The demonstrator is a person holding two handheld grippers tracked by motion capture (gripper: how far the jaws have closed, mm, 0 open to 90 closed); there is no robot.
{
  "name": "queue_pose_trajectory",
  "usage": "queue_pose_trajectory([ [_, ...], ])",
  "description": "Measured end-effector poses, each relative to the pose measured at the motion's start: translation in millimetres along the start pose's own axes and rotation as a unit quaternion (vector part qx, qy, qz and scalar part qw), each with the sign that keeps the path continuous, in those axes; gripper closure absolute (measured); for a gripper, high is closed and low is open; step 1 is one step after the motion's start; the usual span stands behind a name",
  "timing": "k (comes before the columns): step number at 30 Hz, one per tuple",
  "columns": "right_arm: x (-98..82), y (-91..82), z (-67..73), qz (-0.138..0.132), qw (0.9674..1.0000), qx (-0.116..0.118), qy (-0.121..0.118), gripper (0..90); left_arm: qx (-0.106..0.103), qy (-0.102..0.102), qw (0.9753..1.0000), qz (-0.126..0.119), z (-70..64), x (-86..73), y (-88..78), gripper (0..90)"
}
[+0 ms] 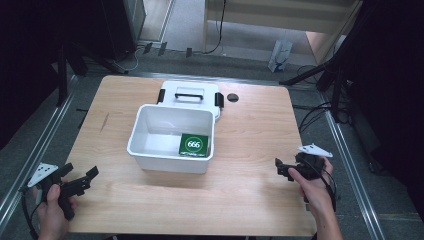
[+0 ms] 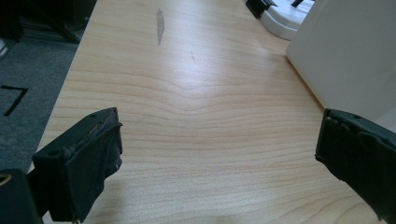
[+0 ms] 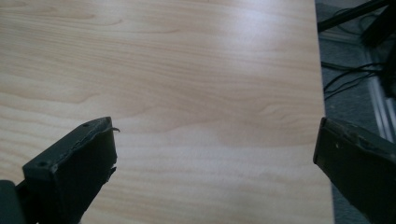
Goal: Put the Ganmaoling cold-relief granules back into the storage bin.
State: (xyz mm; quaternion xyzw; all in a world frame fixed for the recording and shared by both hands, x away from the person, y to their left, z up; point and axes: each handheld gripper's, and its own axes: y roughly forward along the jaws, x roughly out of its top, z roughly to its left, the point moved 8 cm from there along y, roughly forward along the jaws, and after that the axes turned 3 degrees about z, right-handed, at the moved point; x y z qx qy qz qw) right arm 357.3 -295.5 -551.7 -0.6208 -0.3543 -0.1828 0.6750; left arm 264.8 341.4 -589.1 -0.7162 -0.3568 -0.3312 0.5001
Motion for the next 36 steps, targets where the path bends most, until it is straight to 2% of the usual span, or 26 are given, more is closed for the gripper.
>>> queue_pose_trajectory([
  [2,-4.9,-0.8,-0.7,-0.005,0.9999,0.006,0.008,0.0,0.000,-0.001,1.0000,0.000,0.0,0.1,0.1,1.1],
  [3,-16.5,-1.9,-2.5,-0.009,0.9998,0.008,0.014,0.0,0.001,-0.001,1.0000,-0.001,0.1,0.1,0.1,1.1],
  [4,-19.9,-2.0,-3.0,-0.014,0.9998,0.007,0.013,0.0,0.001,-0.001,1.0000,-0.001,0.1,0.1,0.1,1.1],
  [6,-28.7,-3.4,-5.0,-0.023,0.9996,-0.004,0.013,0.0,0.001,-0.001,1.0000,-0.001,0.2,0.1,-0.1,1.1],
  [9,-37.2,-7.6,-7.6,-0.053,0.9983,-0.006,0.024,0.0,0.001,-0.002,1.0000,-0.001,0.3,0.1,-0.2,1.0],
  [10,-37.2,-7.6,-7.6,-0.053,0.9983,-0.006,0.024,0.0,0.001,-0.002,1.0000,-0.002,0.4,0.1,-0.3,1.0],
  [12,-45.6,-12.4,-10.7,-0.079,0.9963,-0.008,0.034,0.0,0.001,-0.002,1.0000,-0.002,0.5,0.2,-0.3,1.1],
  [17,-56.6,-19.8,-12.9,-0.101,0.9938,-0.011,0.043,0.0,0.002,-0.003,1.0000,-0.003,0.6,0.2,-0.4,1.0],
  [18,-61.1,-24.1,-16.9,-0.110,0.9924,-0.011,0.055,0.0,0.003,-0.003,1.0000,-0.003,0.7,0.2,-0.4,1.1],
  [21,-64.1,-28.6,-21.8,-0.117,0.9911,-0.019,0.060,0.0,0.003,-0.003,1.0000,-0.003,0.7,0.2,-0.3,1.0],
  [22,-67.5,-33.5,-26.7,-0.127,0.9893,-0.020,0.068,0.3,0.003,-0.002,1.0000,-0.002,0.6,0.2,-0.2,1.0],
  [25,-73.7,-34.8,-32.2,-0.134,0.9879,-0.024,0.075,2.6,0.004,-0.001,1.0000,-0.002,0.4,0.2,-0.1,1.1],
  [28,-77.1,-34.3,-39.5,-0.139,0.9845,-0.034,0.101,6.4,0.004,0.001,1.0000,0.001,0.2,-0.1,0.0,1.0],
  [35,-76.9,-34.0,-38.3,-0.141,0.9844,-0.033,0.100,6.9,0.004,0.002,1.0000,0.001,-0.6,-0.1,0.6,1.0],
  [36,-77.1,-34.7,-39.9,-0.143,0.9830,-0.029,0.112,10.2,0.004,0.003,1.0000,0.003,-0.7,-0.3,0.6,1.0],
])
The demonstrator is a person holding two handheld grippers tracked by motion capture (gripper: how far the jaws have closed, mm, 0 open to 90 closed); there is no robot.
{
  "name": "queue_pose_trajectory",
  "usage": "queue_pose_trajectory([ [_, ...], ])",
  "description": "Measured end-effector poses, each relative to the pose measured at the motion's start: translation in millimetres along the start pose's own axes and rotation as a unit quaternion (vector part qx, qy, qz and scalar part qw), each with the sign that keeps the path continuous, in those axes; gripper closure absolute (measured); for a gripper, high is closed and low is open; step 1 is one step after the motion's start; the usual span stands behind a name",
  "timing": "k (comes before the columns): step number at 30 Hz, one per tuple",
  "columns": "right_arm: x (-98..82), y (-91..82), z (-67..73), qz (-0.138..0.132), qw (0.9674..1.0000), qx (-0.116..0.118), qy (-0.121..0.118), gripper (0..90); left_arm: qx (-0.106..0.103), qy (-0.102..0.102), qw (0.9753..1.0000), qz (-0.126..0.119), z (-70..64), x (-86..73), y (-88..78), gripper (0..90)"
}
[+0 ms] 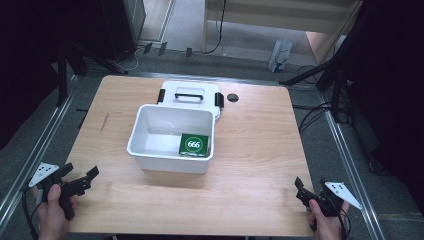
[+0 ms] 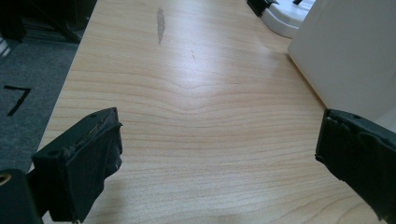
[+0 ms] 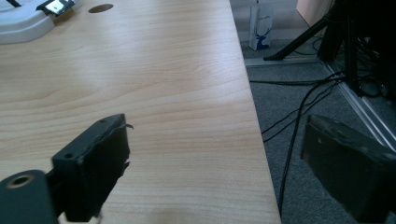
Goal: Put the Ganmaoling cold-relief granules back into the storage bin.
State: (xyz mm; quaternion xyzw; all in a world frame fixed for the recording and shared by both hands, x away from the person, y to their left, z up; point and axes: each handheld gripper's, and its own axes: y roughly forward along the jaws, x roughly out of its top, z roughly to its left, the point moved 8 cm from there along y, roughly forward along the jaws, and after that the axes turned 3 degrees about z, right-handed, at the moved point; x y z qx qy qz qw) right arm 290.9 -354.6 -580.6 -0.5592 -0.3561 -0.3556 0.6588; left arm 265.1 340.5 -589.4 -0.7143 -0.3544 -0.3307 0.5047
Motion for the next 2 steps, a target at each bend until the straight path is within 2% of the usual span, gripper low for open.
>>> queue_pose_trajectory([
  [2,0.3,0.1,-2.4,-0.001,1.0000,-0.004,0.008,13.3,0.000,0.000,1.0000,0.000,-0.1,0.0,0.0,1.1],
])
